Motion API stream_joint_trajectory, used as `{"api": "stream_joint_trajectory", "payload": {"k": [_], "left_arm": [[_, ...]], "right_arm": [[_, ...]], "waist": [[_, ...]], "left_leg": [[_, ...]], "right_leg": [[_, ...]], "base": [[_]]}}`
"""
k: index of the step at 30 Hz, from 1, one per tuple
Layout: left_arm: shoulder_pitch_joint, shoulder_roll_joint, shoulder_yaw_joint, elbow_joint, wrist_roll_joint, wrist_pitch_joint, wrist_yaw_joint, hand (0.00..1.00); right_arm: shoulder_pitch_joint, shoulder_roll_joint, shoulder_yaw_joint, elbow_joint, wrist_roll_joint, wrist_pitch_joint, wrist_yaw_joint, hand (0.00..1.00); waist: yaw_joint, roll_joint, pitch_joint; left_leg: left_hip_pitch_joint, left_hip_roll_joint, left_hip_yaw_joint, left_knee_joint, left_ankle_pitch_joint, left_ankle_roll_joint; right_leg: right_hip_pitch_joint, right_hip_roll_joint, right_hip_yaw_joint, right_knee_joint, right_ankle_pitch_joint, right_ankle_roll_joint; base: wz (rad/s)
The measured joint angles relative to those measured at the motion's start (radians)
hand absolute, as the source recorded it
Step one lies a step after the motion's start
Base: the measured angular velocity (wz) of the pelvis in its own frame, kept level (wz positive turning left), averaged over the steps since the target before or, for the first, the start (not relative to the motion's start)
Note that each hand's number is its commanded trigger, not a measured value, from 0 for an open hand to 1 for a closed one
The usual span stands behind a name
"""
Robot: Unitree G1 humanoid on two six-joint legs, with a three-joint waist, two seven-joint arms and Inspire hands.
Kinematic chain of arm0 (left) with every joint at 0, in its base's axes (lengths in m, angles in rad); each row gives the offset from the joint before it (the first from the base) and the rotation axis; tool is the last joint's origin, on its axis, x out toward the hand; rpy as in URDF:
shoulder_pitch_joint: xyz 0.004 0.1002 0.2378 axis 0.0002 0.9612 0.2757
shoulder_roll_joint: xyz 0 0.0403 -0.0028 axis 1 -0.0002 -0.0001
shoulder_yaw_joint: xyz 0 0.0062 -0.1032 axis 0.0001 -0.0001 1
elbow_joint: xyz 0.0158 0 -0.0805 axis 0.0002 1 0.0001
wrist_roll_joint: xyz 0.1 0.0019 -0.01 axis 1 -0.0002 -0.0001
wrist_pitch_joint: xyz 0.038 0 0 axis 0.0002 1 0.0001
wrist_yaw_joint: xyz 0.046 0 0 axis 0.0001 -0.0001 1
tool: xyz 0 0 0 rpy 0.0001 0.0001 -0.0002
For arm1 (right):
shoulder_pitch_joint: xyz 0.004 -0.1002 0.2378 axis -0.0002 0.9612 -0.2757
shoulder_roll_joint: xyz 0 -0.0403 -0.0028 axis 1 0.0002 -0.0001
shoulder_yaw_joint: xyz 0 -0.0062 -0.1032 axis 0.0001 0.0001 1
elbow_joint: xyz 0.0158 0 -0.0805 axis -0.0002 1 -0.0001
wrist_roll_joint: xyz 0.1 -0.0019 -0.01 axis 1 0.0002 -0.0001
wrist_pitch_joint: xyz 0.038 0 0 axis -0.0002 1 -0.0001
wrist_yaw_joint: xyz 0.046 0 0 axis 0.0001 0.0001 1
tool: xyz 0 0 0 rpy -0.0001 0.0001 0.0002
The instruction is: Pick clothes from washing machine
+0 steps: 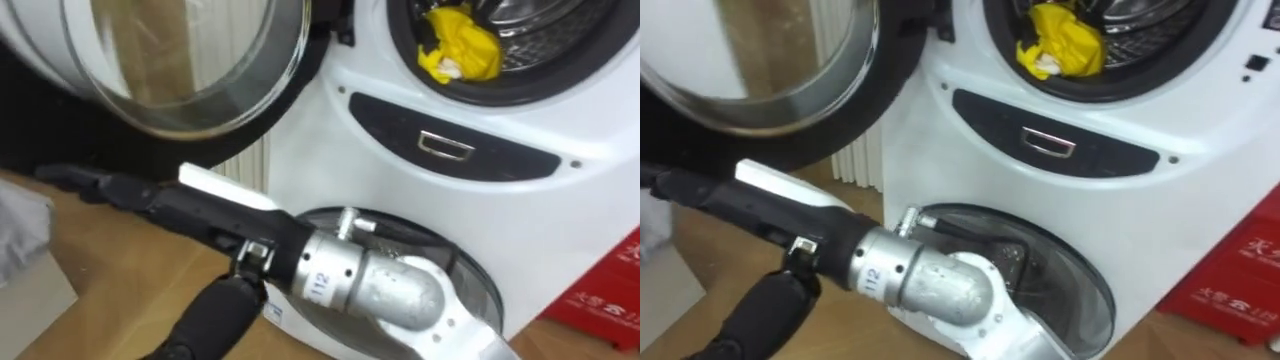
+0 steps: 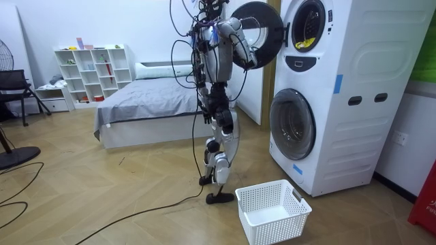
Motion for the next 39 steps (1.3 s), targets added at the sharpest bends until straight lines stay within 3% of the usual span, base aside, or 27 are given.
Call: {"api": "stream_joint_trajectory", "payload": {"k": [5,15,22,30,39], "left_arm": [[-0.008,-0.006,-0.017,0.0,-0.001,0.0,0.001,0.0],[-0.016,-0.01,-0.018,-0.023,-0.002,0.001,0.006,0.0],[-0.022,-0.02,-0.017,-0.023,-0.002,0.005,-0.015,0.0],[-0.027,-0.022,-0.017,-0.024,-0.002,0.005,-0.015,0.0],[-0.035,-0.019,-0.018,-0.017,-0.002,-0.002,-0.015,0.0]], "right_arm": [[-0.006,0.006,0.004,0.015,0.0,-0.001,-0.017,0.0],[-0.005,-0.01,0.007,0.039,0.01,-0.001,-0.069,0.0],[-0.003,-0.029,0.01,0.058,0.013,-0.002,-0.077,0.0],[-0.003,-0.03,0.012,0.084,0.013,-0.002,-0.076,0.0],[0.009,-0.068,0.035,0.123,0.012,-0.003,-0.078,0.0]], "waist": [[0.02,0.0,-0.0002],[0.006,-0.001,-0.0004],[-0.006,0.014,0.0097],[-0.01,0.016,0.0084],[-0.012,0.013,0.0045]], "left_leg": [[-0.011,0.0,-0.003,0.001,0.0,0.0],[-0.002,0.002,0.003,0.0,0.0,0.0],[0.004,0.001,0.008,-0.004,0.0,0.0],[-0.004,0.0,0.008,-0.004,0.0,0.0],[0.002,0.001,0.01,-0.003,0.0,0.0]], "right_leg": [[-0.006,0.0,-0.008,-0.001,0.0,0.0],[0.014,0.001,-0.009,-0.014,0.0,0.0],[0.016,0.0,-0.004,-0.011,0.0,0.0],[0.007,0.0,-0.004,-0.011,0.0,0.0],[0.013,0.0,-0.012,-0.012,0.001,0.0]], "base": [[0.03],[-0.02],[-0.02],[0.0],[0.0]]}}
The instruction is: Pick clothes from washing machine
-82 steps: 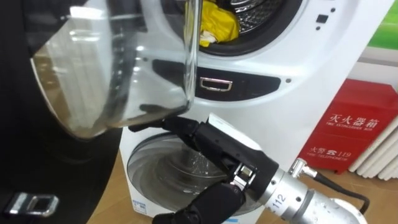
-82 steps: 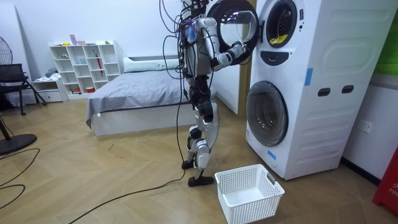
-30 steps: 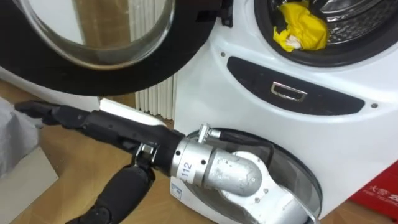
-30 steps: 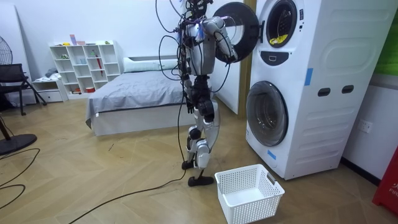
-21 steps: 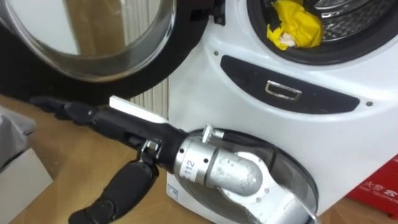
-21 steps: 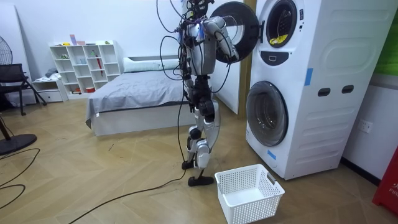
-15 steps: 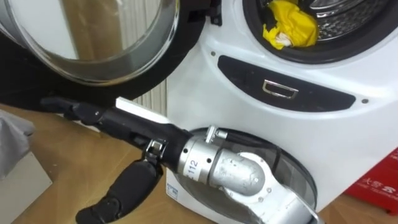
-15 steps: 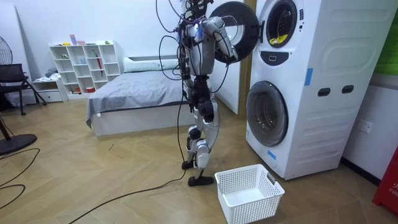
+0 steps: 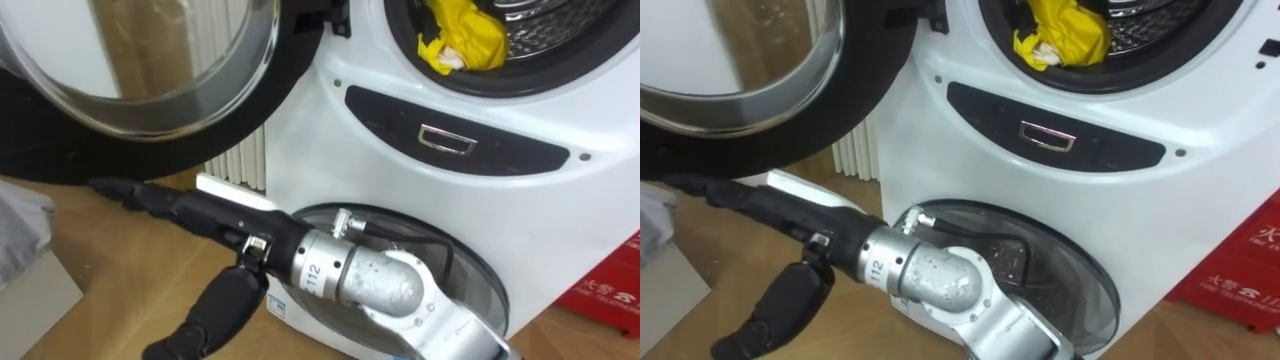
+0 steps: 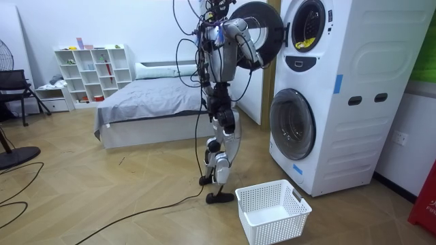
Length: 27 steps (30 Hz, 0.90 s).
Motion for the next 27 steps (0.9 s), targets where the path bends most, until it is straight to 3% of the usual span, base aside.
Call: {"api": "stream_joint_trajectory", "payload": {"k": [6,11,17,21,24,27], "left_arm": [[0.001,0.002,0.0,-0.001,0.0,0.001,-0.001,0.0],[-0.003,0.001,-0.001,-0.002,0.0,0.002,-0.001,0.0],[0.002,0.0,0.008,-0.005,0.0,0.04,-0.001,0.0],[0.02,-0.008,0.031,-0.004,-0.006,0.046,0.001,0.0],[0.02,-0.008,0.049,-0.003,-0.05,0.041,0.001,0.0],[0.026,-0.009,0.091,-0.005,-0.053,0.032,0.009,0.0]], "right_arm": [[0.022,-0.01,0.001,0.013,-0.016,-0.001,0.0,0.0],[0.079,0.005,0.001,0.135,-0.071,-0.002,0.004,0.0],[0.232,-0.032,0.0,0.343,-0.19,0.01,0.03,0.0],[0.305,-0.09,-0.026,0.453,-0.265,0.022,0.016,0.0],[0.337,-0.107,-0.112,0.498,-0.276,0.023,-0.028,0.0],[0.343,-0.114,-0.224,0.465,-0.274,0.021,-0.09,0.0]], "waist": [[-0.003,0.003,0.002],[-0.006,0.005,0.0026],[-0.009,0.009,-0.0001],[-0.05,0.029,-0.0071],[-0.088,0.043,-0.0141],[-0.154,0.048,-0.0175]], "left_leg": [[0.005,0.0,0.0,0.0,0.0,0.0],[0.005,-0.001,0.0,0.001,0.0,0.0],[-0.01,-0.003,-0.003,0.007,-0.002,0.003],[-0.012,-0.007,-0.005,0.02,-0.003,0.005],[-0.01,-0.007,-0.003,0.019,-0.003,0.005],[-0.009,-0.006,-0.001,0.018,-0.003,0.005]], "right_leg": [[0.005,-0.002,-0.015,-0.001,0.0,0.0],[-0.002,-0.003,-0.018,0.003,0.0,0.0],[-0.003,-0.006,-0.023,-0.002,0.003,0.004],[-0.002,-0.011,-0.021,-0.003,0.004,0.006],[-0.001,-0.01,-0.011,-0.002,0.004,0.006],[0.001,-0.008,-0.011,0.0,0.004,0.006]], "base": [[0.01],[0.0],[0.03],[0.0],[-0.06],[-0.03]]}}
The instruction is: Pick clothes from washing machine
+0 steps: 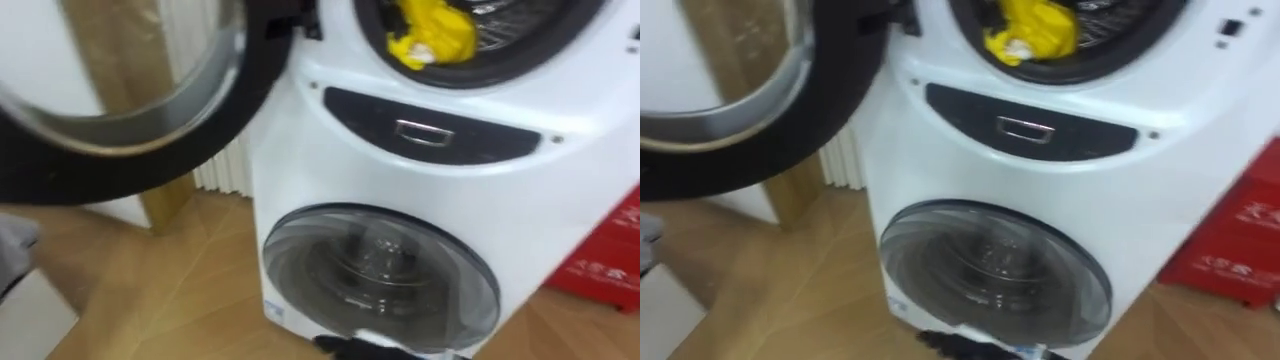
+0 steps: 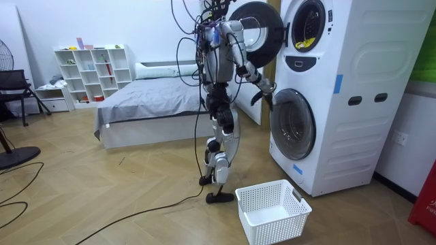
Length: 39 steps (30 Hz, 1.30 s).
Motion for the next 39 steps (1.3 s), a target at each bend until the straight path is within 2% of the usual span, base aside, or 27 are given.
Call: {"api": "stream_joint_trajectory", "payload": {"k": [1,3,7,9,12,18,21,28,32,33,36,39], "left_arm": [[0.007,-0.002,0.003,-0.003,-0.006,-0.008,0.008,0.0],[0.027,-0.009,0.018,-0.025,-0.027,-0.016,0.018,0.0],[0.037,-0.014,0.021,-0.02,-0.027,-0.039,0.047,0.0],[0.037,-0.017,0.022,-0.015,-0.026,-0.043,0.058,0.0],[0.041,-0.017,0.025,0.003,-0.026,-0.058,0.058,0.0],[0.078,-0.018,0.031,0.019,-0.018,-0.061,0.059,0.0],[0.086,-0.019,0.059,0.022,-0.015,-0.061,0.059,0.0],[0.11,-0.018,0.065,0.022,0.006,-0.061,0.058,0.0],[0.098,-0.018,0.065,0.02,0.007,-0.061,0.056,0.0],[0.096,-0.017,0.065,0.015,0.007,-0.061,0.056,0.0],[0.085,-0.017,0.065,0.004,0.009,-0.061,0.056,0.0],[0.085,-0.014,0.069,0.003,0.018,-0.06,0.053,0.0]], "right_arm": [[0.001,0.001,-0.055,-0.026,0.0,-0.002,-0.03,0.0],[0.002,0.001,-0.123,-0.08,0.009,-0.001,-0.082,0.0],[0.012,-0.006,-0.232,-0.329,0.034,-0.01,-0.176,0.0],[0.015,-0.006,-0.258,-0.403,0.05,-0.027,-0.196,0.0],[0.014,-0.005,-0.286,-0.481,0.084,-0.061,-0.219,0.0],[0.011,-0.008,-0.296,-0.557,0.149,-0.067,-0.239,0.0],[0.003,-0.019,-0.332,-0.62,0.189,-0.068,-0.239,0.0],[-0.007,-0.037,-0.367,-0.748,0.303,-0.082,-0.25,0.0],[-0.033,-0.053,-0.367,-0.747,0.416,-0.089,-0.249,0.0],[-0.048,-0.064,-0.367,-0.744,0.43,-0.089,-0.249,0.0],[-0.088,-0.07,-0.367,-0.741,0.432,-0.089,-0.246,0.0],[-0.104,-0.069,-0.365,-0.738,0.434,-0.089,-0.244,0.0]], "waist": [[-0.02,0.001,-0.0004],[-0.035,0.002,0.0002],[-0.067,0.002,-0.0001],[-0.067,0.001,-0.001],[-0.066,0.006,0.0018],[-0.068,0.009,0.002],[-0.071,0.004,-0.0008],[-0.071,-0.016,-0.0117],[-0.074,-0.013,-0.0004],[-0.073,-0.014,0.0074],[-0.071,-0.014,0.0105],[-0.059,-0.017,0.0081]], "left_leg": [[0.006,0.0,0.002,-0.002,0.0,0.0],[0.029,0.0,0.009,-0.009,0.0,0.0],[0.046,0.001,0.016,-0.018,0.0,0.0],[0.052,0.001,0.027,-0.019,0.0,0.0],[0.054,0.001,0.028,-0.019,0.0,0.0],[0.056,0.002,0.031,-0.018,0.0,0.0],[0.045,0.003,0.027,-0.017,0.0,0.0],[0.052,0.006,0.027,-0.018,0.0,0.0],[0.062,0.005,0.027,-0.018,0.0,0.0],[0.059,0.005,0.028,-0.018,0.0,0.0],[0.04,0.005,0.028,-0.016,0.0,0.0],[0.03,0.005,0.028,-0.013,0.0,0.0]], "right_leg": [[0.004,0.0,0.001,0.001,0.0,0.0],[0.016,0.001,0.015,0.002,0.0,0.0],[0.021,0.004,0.026,0.001,0.0,0.0],[0.022,0.004,0.035,-0.002,0.0,0.0],[0.025,0.004,0.038,-0.004,0.0,0.001],[0.025,0.005,0.039,-0.004,0.0,0.001],[0.016,0.007,0.035,-0.003,0.0,0.001],[0.026,0.01,0.048,0.0,0.0,0.0],[0.029,0.008,0.04,0.001,0.0,0.0],[0.027,0.008,0.041,-0.001,0.0,0.0],[0.005,0.007,0.039,-0.002,0.0,0.001],[-0.001,0.007,0.037,-0.001,0.002,0.001]], "base": [[-0.04],[-0.22],[-0.1],[-0.08],[-0.02],[0.0],[0.0],[-0.03],[0.01],[0.0],[0.01],[0.01]]}}
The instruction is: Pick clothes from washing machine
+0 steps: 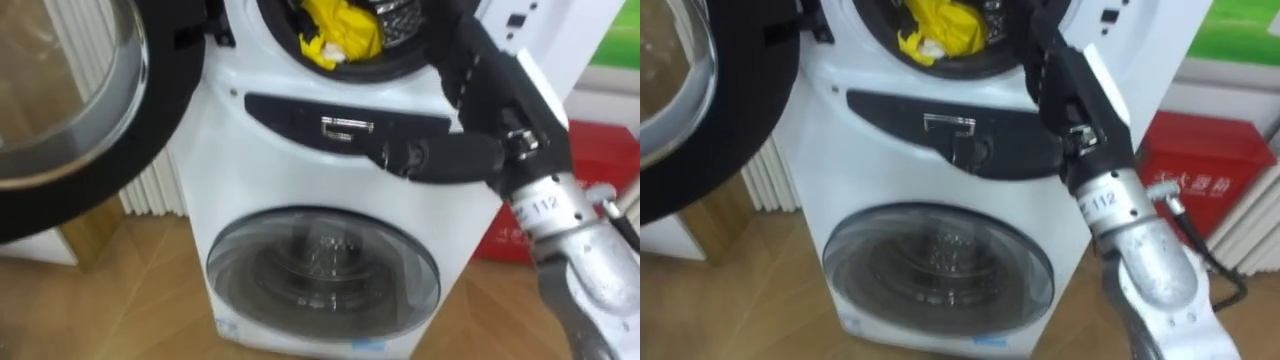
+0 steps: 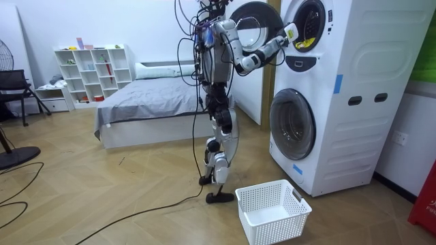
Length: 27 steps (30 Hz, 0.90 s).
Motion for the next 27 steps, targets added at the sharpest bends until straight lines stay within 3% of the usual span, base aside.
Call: {"api": "stream_joint_trajectory", "payload": {"k": [14,18,24,27], "left_arm": [[0.002,-0.006,-0.003,0.005,-0.001,0.009,-0.024,0.0],[0.005,-0.006,-0.013,0.006,0.0,0.026,-0.025,0.0],[0.017,0.003,-0.012,0.012,0.001,0.035,-0.015,0.0],[0.023,0.016,-0.012,0.028,0.035,0.049,-0.015,0.0]], "right_arm": [[-0.085,0.005,0.004,0.028,0.068,0.0,0.021,0.0],[-0.122,0.013,0.043,0.084,0.068,0.002,0.018,0.0],[-0.136,0.011,0.047,0.113,0.095,0.005,-0.004,0.0],[-0.135,0.015,0.049,0.118,0.109,0.005,-0.014,0.0]], "waist": [[0.021,0.012,-0.0011],[0.022,0.012,-0.0007],[0.026,-0.007,-0.0019],[0.045,-0.021,-0.001]], "left_leg": [[0.005,0.003,0.0,-0.001,0.0,0.0],[0.011,0.003,-0.004,-0.001,0.0,0.0],[0.014,-0.001,-0.028,0.004,0.0,0.0],[0.005,0.002,-0.028,0.032,-0.002,-0.001]], "right_leg": [[0.016,0.0,-0.014,0.0,0.002,0.0],[0.022,0.0,-0.016,0.002,0.002,0.0],[0.031,-0.005,-0.038,-0.003,0.0,0.0],[0.033,-0.005,-0.035,0.002,-0.004,-0.004]], "base": [[0.0],[0.01],[0.12],[-0.02]]}}
